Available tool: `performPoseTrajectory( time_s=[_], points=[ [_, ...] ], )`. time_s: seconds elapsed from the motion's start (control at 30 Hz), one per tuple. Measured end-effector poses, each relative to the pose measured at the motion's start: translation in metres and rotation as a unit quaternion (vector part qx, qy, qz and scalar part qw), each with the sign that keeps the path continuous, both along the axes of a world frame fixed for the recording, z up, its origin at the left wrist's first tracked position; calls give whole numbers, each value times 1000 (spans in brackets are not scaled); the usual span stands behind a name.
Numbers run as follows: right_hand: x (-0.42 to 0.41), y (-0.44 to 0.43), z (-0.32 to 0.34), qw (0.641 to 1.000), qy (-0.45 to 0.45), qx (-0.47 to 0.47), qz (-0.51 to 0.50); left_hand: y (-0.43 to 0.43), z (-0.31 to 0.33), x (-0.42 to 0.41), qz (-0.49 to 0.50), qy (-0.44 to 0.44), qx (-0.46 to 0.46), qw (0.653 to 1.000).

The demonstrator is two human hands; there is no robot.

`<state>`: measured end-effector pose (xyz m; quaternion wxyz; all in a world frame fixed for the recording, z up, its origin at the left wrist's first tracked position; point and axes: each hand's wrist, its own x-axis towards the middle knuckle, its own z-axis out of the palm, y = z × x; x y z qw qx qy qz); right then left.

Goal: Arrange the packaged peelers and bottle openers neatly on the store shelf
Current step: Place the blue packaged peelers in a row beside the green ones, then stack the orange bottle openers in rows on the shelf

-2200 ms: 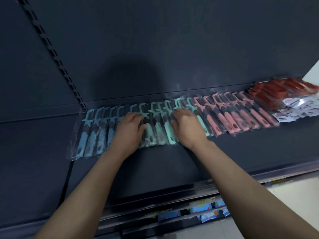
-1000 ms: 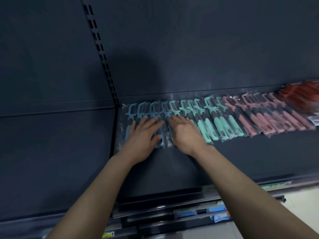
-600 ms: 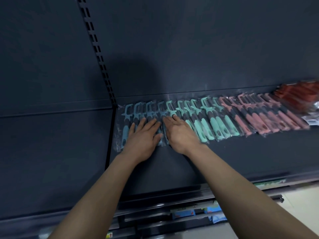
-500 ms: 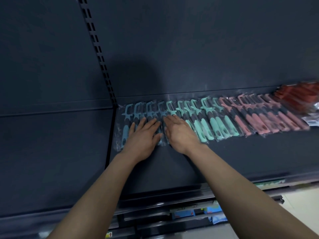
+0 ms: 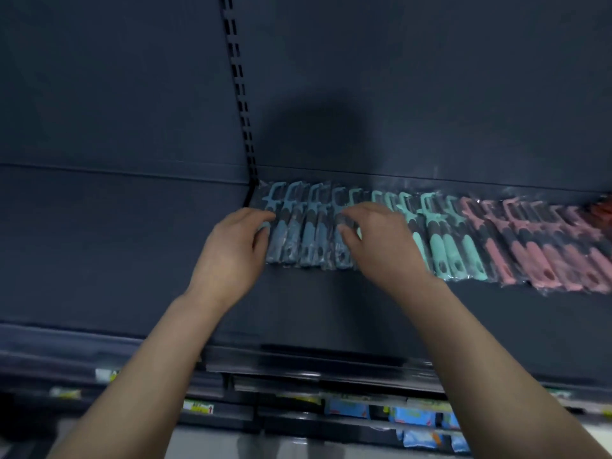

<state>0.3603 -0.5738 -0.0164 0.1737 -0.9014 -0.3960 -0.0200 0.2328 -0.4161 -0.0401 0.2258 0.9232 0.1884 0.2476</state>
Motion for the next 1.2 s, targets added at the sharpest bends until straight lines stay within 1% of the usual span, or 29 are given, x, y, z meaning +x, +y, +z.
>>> performPoseTrajectory(
  time_s=[0.1, 0.37, 0.63, 0.87, 0.97, 1.2],
  points=[
    [-11, 9, 4, 999, -6, -7, 33, -2, 4, -20, 17, 0, 8, 1000],
    [-63, 45, 24, 991, -38, -45, 118, 20, 23, -76, 41, 11, 95, 995],
    [-166, 125, 42, 975, -47, -55, 208, 81, 34, -192, 113, 26, 140, 983],
    [-270, 214, 39, 959, -51, -56, 272, 144, 35, -305, 168, 30, 137, 976],
    [-306, 249, 35, 954, -42, -59, 292, 169, 33, -346, 196, 30, 119, 973],
    [-350, 334, 26, 937, -32, -78, 338, 232, 27, -398, 254, 28, 96, 962]
  ],
)
